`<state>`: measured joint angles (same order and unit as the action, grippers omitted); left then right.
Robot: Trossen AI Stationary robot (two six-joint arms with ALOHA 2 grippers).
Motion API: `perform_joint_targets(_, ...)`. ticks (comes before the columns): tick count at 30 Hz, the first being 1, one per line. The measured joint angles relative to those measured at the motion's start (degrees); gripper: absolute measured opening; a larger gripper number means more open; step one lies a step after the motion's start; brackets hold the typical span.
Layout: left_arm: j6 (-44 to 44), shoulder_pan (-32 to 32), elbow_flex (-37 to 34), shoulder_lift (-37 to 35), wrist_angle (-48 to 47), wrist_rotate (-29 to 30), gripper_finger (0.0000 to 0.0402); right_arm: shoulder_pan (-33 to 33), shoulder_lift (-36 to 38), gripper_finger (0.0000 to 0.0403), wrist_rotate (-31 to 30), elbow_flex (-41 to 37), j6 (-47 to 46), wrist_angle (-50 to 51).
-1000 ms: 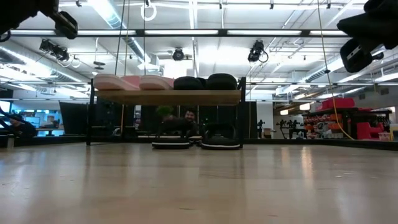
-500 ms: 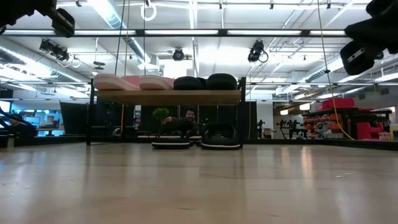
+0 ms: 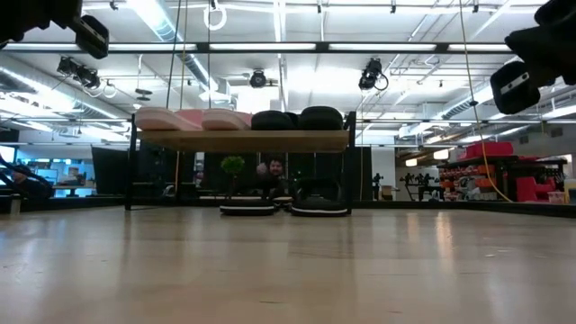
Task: Pick and place slides into the shelf
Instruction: Return to Home Position
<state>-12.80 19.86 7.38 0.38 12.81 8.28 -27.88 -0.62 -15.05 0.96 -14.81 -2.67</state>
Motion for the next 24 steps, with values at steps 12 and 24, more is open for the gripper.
perform_joint_targets(12, -2.2, 0.0, -6.1, 0.0, -0.3, 0.0, 0.0035, 0.0, -0.1, 0.0025, 0.1, 0.4, 1.1, -2.0)
perform_joint_targets(24, -6.0, 0.0, -6.8, 0.0, -6.5, 0.0, 0.0023, 0.0, -0.1, 0.0025, 0.1, 0.4, -3.1, -2.0)
